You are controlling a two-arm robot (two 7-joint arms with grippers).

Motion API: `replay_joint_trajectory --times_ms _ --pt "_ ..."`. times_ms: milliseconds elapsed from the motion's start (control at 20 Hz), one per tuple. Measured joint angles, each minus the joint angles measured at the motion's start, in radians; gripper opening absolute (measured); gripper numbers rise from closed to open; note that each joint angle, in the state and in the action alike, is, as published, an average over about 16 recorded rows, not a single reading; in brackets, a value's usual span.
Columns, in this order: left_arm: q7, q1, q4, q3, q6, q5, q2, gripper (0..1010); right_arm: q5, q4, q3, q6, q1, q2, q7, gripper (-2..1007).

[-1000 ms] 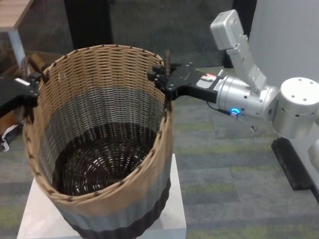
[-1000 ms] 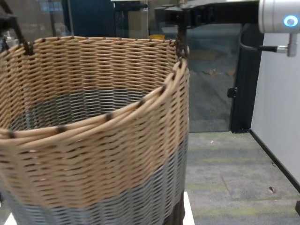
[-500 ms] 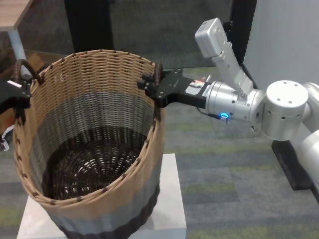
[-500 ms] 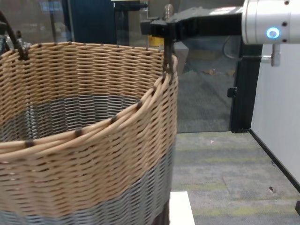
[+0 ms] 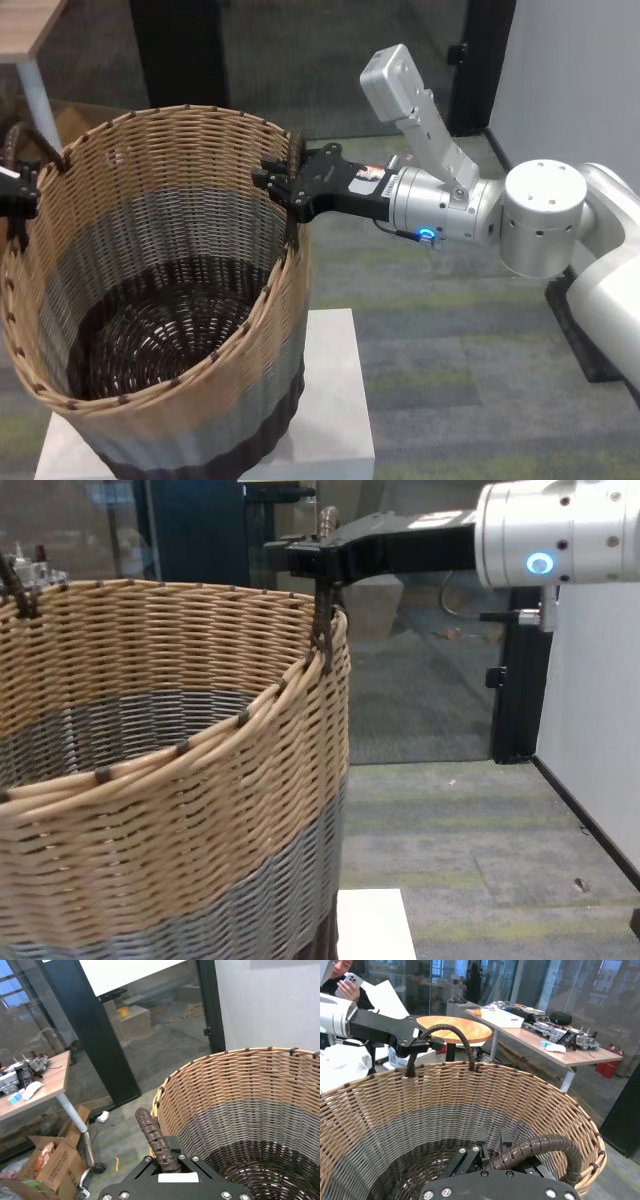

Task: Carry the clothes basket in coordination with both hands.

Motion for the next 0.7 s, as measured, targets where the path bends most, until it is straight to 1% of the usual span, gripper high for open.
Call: replay_joint_trajectory --times_ms 300,700 --pt "-0.031 -0.026 0.048 -0.003 -0.011 0.005 -0.01 1 -0.006 0.046 -0.015 -0.009 0.024 -0.024 0.01 171" --pt "-0.071 -0.073 0.129 0.008 -0.034 0.01 -0.025 1 -0.023 0.121 -0.031 -0.021 0.057 -0.062 0.019 171"
